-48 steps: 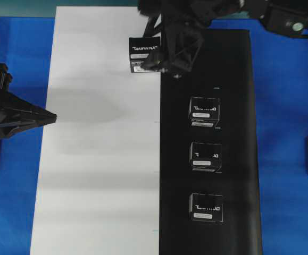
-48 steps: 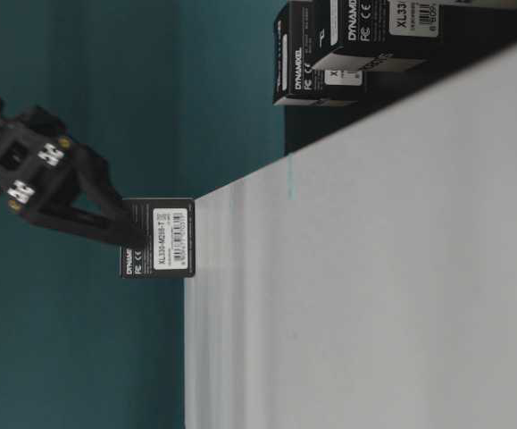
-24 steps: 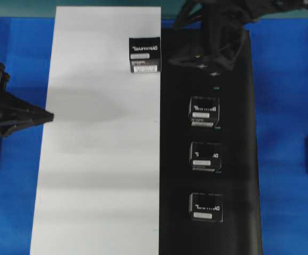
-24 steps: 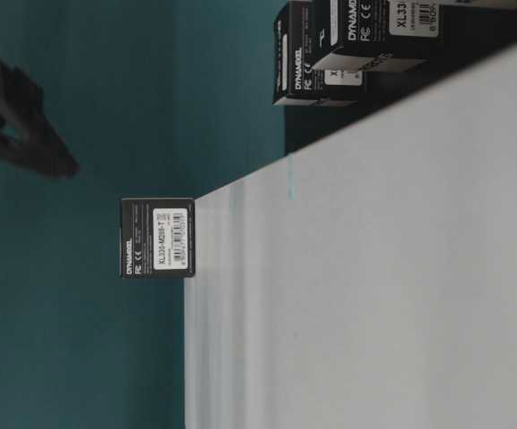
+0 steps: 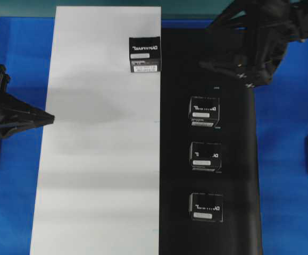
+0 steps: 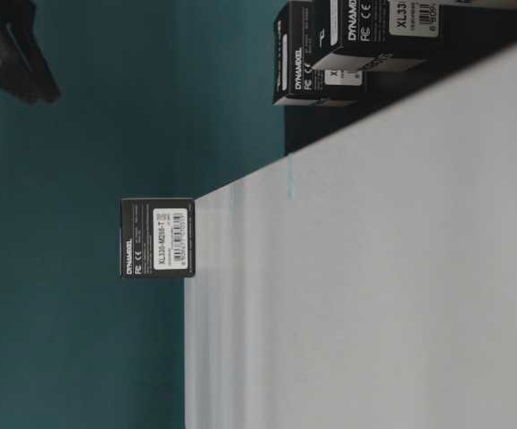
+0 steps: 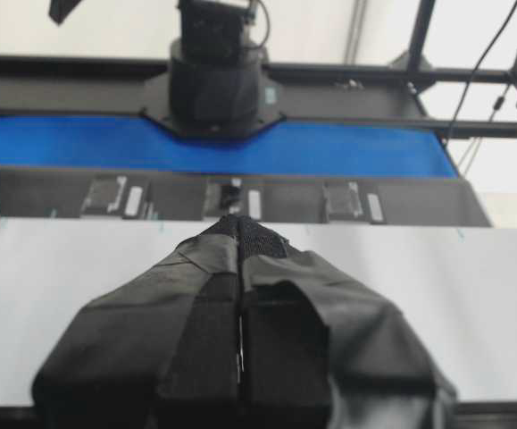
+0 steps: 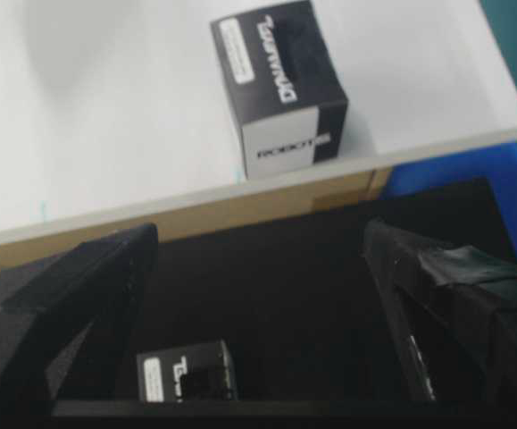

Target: Place the box from the black base onto the white base.

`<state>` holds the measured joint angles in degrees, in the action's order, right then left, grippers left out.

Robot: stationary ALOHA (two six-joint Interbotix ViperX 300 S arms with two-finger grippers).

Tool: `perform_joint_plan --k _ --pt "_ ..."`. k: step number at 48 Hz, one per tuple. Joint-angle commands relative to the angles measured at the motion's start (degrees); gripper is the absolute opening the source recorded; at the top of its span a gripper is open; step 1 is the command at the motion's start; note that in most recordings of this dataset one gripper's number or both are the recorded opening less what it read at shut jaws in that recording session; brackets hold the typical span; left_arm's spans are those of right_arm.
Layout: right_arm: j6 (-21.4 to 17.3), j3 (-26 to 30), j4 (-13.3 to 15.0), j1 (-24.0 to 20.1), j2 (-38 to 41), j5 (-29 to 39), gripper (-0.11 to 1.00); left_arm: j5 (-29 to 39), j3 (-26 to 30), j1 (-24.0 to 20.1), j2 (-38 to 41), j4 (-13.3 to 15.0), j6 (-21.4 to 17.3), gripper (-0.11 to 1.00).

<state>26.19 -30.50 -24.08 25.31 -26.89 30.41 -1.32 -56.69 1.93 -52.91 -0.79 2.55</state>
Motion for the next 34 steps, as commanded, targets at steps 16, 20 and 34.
perform_joint_plan --k 16,20,34 --pt "-1.1 -4.4 -0.2 -0.8 -2.3 -4.1 1.00 -0.2 0.7 0.6 0.4 -0.2 -0.1 -0.07" --pt "-1.0 -5.3 -0.2 -0.8 -2.3 -5.8 1.00 -0.2 0.8 0.6 0.4 -0.2 -0.1 -0.07" --pt "-0.8 -6.4 -0.2 -0.9 -2.6 -6.1 1.00 -0.2 0.7 0.6 0.5 -0.2 -0.1 -0.07"
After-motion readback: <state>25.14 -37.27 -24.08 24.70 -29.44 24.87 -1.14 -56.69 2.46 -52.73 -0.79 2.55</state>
